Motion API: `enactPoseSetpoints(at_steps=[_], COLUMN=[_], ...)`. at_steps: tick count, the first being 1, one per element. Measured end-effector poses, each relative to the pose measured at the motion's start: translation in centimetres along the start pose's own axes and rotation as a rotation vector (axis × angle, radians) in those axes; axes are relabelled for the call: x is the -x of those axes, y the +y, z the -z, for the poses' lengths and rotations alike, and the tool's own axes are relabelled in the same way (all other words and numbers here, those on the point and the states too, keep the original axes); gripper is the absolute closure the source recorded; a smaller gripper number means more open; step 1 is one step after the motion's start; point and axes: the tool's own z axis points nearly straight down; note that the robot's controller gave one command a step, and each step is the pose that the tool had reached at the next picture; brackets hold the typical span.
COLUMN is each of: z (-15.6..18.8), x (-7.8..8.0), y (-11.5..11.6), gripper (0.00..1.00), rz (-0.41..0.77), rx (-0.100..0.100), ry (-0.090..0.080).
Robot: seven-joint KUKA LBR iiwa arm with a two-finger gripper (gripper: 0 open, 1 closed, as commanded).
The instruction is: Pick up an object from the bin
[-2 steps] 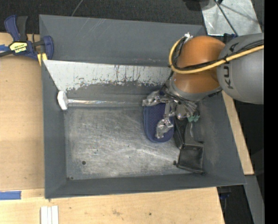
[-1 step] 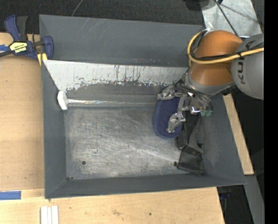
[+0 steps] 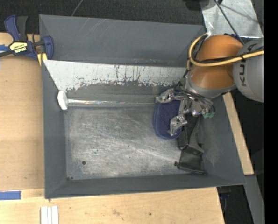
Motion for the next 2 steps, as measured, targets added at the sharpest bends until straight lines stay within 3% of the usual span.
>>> enactPoseSetpoints(at_steps=[1, 2], z=[0.0, 25.0], x=[0.0, 0.1], y=[-0.1, 1.7], gripper=[1.0, 1.0], rz=[-0.004, 0.381], rx=[0.001, -0.023], ry=[0.001, 0.007])
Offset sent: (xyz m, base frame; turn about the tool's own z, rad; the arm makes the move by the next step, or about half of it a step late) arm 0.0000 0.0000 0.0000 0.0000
